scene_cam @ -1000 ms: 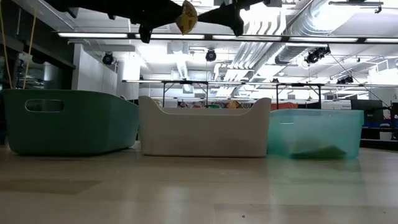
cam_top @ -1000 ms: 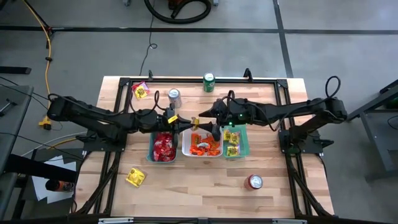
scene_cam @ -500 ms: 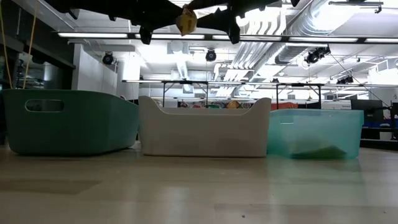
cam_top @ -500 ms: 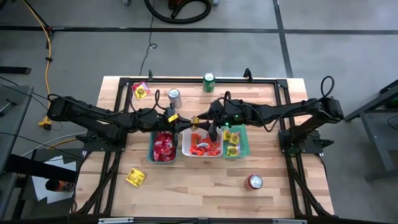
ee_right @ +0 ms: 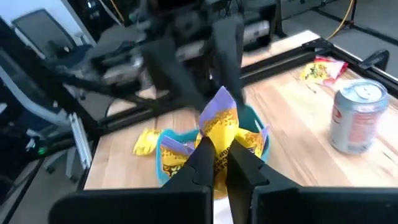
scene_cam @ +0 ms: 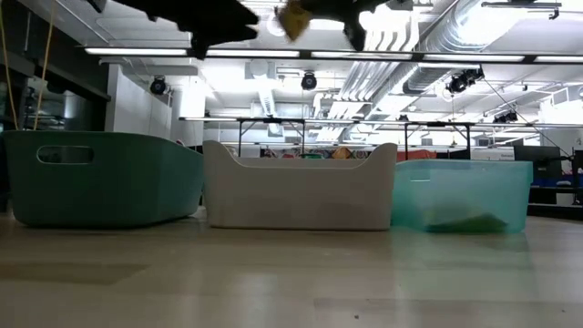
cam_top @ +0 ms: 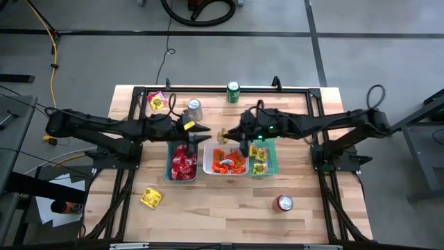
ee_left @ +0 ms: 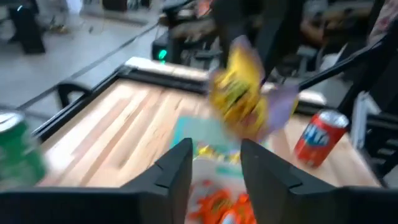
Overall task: Sort candy
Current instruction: Put the yellow candy into the light green bin
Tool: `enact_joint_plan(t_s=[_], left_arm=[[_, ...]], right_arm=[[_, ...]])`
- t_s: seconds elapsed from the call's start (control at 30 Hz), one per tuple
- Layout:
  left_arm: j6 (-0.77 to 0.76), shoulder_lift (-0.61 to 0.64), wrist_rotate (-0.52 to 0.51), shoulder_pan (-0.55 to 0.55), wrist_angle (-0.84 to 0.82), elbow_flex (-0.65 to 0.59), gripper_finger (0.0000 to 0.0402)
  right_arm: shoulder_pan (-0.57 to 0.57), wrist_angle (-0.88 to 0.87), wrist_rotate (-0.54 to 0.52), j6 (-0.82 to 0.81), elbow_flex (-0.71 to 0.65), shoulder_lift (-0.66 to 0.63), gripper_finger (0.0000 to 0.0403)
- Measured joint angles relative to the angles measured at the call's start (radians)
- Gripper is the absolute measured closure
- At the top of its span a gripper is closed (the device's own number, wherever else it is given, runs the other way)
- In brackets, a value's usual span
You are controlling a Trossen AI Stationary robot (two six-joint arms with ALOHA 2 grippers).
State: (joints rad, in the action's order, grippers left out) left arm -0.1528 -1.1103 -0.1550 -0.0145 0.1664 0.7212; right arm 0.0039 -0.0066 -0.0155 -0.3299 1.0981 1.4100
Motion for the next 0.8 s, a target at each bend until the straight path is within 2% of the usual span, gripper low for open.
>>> enact_joint_plan(t_s=[0.13,0.27,0.4,0.47,0.53,0.8], left_arm=[[0.016,0.121,-0.023,0.043,-0.244,0.020,0.0249],[-0.024,0.222,-0.039,0.087,-0.449,0.011,0.0236],[-0.092,0.287,-0.039,0.105,-0.445,-0.056,0.0234],[-0.122,0.305,-0.039,0.107,-0.402,-0.097,0.0234],[-0.150,0.311,-0.039,0.107,-0.357,-0.129,0.0234],[-0.170,0.311,-0.038,0.106,-0.299,-0.164,0.0234]], right_arm=[[-0.005,-0.222,-0.001,-0.011,0.000,-0.099,0.0393],[0.021,-0.512,-0.016,-0.080,0.000,-0.165,0.0399],[0.089,-0.799,-0.085,-0.160,0.000,-0.169,0.0398],[0.122,-0.885,-0.118,-0.193,0.000,-0.153,0.0399],[0.143,-0.906,-0.143,-0.212,-0.014,-0.138,0.0400],[0.133,-0.668,-0.139,-0.348,-0.230,-0.133,0.0400]])
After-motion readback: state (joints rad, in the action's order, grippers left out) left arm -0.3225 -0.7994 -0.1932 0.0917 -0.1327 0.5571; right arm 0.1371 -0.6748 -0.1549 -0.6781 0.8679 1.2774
